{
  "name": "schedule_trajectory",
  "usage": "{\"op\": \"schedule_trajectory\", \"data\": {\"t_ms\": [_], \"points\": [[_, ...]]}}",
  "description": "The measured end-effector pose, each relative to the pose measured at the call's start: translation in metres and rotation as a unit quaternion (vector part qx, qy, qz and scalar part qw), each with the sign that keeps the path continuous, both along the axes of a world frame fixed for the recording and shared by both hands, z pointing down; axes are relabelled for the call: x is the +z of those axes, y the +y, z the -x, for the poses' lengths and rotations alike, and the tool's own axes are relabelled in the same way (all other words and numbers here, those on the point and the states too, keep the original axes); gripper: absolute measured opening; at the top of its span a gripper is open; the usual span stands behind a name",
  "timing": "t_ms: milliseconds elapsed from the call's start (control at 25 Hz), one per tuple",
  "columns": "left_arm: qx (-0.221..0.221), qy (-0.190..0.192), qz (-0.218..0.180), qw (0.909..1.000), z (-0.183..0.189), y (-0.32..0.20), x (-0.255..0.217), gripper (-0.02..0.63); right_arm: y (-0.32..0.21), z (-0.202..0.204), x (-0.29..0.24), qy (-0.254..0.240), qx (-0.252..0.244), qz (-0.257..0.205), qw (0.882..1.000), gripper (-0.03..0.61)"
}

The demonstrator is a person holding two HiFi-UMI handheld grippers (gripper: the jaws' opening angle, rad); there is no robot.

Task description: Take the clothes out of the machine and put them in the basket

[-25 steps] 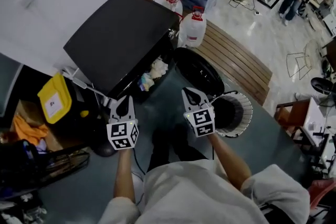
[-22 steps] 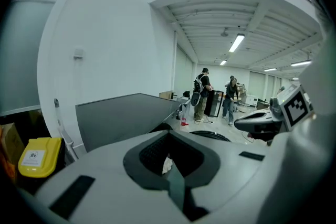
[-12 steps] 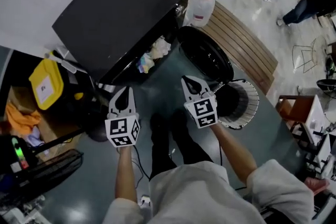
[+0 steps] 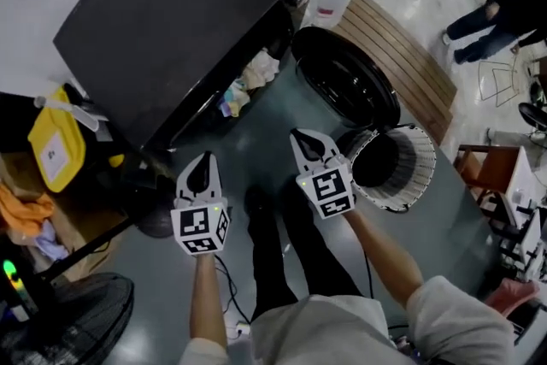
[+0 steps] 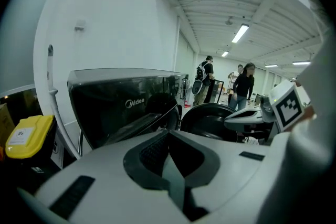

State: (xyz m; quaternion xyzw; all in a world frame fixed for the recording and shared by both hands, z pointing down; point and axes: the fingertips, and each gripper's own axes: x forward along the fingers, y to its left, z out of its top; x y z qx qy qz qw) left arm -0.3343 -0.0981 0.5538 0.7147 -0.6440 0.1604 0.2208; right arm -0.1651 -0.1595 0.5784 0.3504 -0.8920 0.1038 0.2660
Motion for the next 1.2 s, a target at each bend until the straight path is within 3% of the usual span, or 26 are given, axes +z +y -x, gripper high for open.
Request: {"op": "schedule_trajectory", "data": {"t_ms": [760,1200], "points": [[0.008,0.015,0.030,0.9994,0.015,-0.002,0.214,0.018,0.009,0.034,0.211,0.023,-0.020,0.027,0.999,0.021],[-0.030,0.017,0.037,0.9987,0.032,0.003,0.260,0.018,-0.009,0.053,0.281,0.028,-0.037,0.038,0.998,0.021]]}}
